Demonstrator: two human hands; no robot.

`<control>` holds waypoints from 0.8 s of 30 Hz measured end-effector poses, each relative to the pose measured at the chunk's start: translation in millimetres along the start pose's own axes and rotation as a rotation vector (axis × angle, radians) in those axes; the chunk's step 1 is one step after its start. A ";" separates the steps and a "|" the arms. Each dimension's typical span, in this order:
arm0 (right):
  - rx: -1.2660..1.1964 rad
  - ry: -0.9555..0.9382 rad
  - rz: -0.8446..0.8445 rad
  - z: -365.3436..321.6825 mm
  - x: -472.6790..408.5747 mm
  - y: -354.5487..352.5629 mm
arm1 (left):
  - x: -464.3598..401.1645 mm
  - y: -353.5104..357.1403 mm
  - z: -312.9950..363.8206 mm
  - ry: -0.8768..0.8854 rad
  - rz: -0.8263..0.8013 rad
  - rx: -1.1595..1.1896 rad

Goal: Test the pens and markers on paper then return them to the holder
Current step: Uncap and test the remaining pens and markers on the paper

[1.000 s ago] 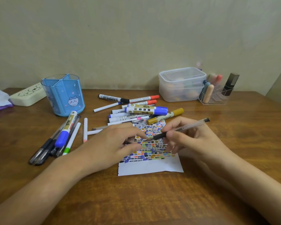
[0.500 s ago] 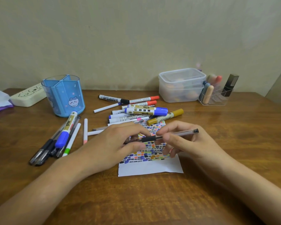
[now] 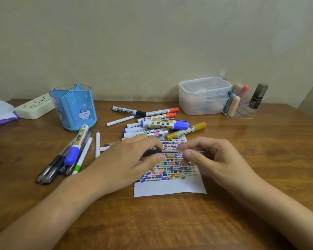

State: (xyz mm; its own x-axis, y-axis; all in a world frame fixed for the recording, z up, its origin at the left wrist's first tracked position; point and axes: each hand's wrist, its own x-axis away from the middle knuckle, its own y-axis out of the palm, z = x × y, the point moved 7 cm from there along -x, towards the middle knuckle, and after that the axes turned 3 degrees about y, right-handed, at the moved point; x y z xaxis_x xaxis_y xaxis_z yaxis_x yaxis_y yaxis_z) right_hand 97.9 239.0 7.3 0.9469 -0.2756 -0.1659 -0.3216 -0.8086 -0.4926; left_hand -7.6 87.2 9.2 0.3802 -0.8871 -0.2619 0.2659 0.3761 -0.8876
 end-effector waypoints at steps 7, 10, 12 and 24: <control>0.006 -0.042 -0.052 -3.7 0.1 8.3 | 1.4 -4.3 6.4 0.085 0.069 -0.125; 0.045 -0.050 -0.060 -3.7 -0.6 9.7 | 0.7 -3.1 7.6 0.095 0.076 -0.127; 0.058 -0.054 -0.054 -4.6 -0.5 9.5 | 1.0 -4.0 8.4 0.098 0.086 -0.136; 0.128 -0.045 -0.084 -4.4 1.6 12.2 | 0.0 -2.9 7.6 0.095 0.004 -0.083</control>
State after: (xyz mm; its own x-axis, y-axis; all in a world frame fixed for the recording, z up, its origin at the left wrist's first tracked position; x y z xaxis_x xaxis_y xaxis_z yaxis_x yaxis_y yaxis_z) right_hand 95.5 226.4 4.8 0.9705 -0.1833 -0.1563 -0.2408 -0.7541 -0.6110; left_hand -1.6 88.1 14.7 0.2947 -0.9083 -0.2968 0.1891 0.3598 -0.9137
